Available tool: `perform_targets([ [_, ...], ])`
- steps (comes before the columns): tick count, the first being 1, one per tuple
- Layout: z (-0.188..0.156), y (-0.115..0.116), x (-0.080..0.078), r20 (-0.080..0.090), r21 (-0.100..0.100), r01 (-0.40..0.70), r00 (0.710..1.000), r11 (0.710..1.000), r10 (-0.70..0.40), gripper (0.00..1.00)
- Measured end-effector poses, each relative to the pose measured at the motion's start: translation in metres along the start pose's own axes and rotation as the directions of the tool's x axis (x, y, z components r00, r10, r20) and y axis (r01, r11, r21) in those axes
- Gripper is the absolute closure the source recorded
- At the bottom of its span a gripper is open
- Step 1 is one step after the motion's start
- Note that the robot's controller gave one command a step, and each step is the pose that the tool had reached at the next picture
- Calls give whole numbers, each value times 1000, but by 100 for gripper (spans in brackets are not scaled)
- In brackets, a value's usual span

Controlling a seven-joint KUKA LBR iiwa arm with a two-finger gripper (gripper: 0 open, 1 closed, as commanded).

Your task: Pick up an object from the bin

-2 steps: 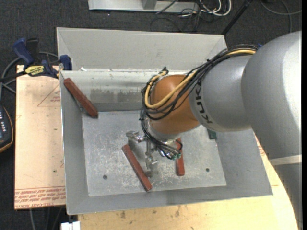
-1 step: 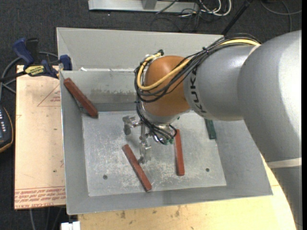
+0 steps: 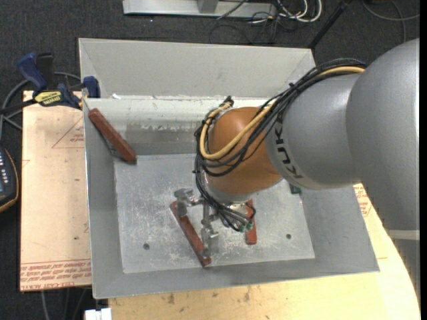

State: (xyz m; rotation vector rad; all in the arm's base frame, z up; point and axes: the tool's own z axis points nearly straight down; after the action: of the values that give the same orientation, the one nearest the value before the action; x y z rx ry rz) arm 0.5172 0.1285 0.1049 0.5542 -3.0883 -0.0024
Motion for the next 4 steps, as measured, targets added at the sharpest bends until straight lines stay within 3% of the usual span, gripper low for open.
perform_targets([
  [1,3,-74,-26,9,6,-20,1000,1000,20,0],
  [2,-4,-133,-7,7,4,-103,995,995,103,0],
  [3,19,-92,-18,4,-1,-138,990,990,138,0],
  [4,18,-145,-8,8,4,-146,989,989,146,0],
])
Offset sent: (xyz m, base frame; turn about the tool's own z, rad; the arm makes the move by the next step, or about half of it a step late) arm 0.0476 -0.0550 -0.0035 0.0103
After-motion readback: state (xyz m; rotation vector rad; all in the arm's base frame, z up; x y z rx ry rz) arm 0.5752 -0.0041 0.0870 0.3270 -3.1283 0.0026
